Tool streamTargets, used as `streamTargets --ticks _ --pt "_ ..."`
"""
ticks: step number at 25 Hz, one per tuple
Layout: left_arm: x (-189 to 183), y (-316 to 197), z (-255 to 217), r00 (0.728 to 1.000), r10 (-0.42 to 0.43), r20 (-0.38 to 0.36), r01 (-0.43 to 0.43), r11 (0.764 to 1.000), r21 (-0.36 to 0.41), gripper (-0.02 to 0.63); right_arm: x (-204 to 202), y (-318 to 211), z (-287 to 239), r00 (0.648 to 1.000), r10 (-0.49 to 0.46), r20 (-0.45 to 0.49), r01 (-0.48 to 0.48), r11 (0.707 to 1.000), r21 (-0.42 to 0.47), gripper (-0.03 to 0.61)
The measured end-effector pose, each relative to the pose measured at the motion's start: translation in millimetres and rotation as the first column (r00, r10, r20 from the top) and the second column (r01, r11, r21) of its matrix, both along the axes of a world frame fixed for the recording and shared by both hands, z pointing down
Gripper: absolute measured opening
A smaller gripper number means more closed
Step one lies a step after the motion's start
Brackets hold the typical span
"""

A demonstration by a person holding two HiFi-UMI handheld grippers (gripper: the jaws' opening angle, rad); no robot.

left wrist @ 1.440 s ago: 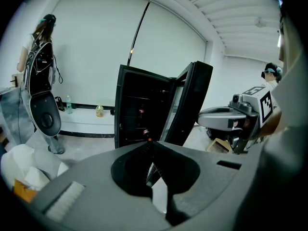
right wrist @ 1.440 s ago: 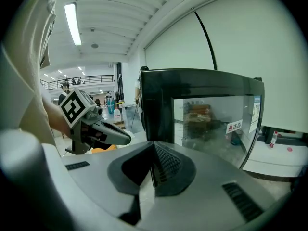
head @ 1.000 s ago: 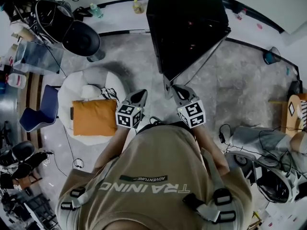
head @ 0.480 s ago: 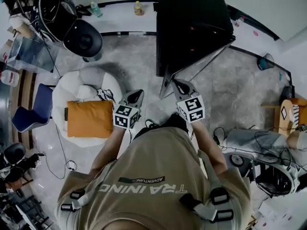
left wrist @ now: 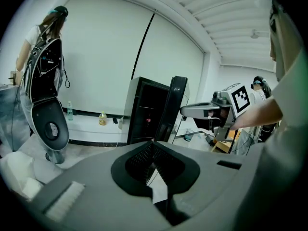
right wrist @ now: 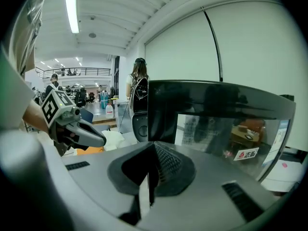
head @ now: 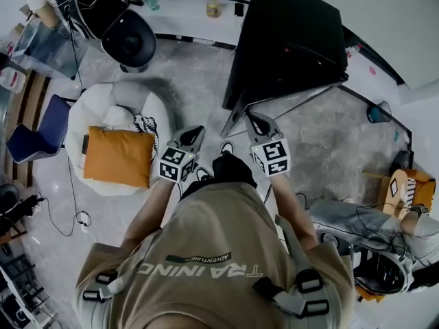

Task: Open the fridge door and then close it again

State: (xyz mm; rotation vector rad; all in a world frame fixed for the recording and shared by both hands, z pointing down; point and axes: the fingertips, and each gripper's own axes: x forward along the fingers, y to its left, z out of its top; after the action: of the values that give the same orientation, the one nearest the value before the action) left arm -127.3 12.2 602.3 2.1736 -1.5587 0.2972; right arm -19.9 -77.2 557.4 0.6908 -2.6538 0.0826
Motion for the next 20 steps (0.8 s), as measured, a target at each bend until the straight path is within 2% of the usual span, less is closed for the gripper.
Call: streamTargets --ticks 9,20 --pt "-3 -38 4 1.0 0.016 0.02 -0.014 0.998 -0.062 0.0 -22 -24 -2 0.997 -0.06 0.046 0.062 0.997 -0.049 -0.005" --pt "-20 -97 -6 0.997 0.044 0.064 -0.039 0.995 -0.089 0.001 -22 -71 19 0.996 -0.035 0.076 0.045 0.991 -0.129 -0.005"
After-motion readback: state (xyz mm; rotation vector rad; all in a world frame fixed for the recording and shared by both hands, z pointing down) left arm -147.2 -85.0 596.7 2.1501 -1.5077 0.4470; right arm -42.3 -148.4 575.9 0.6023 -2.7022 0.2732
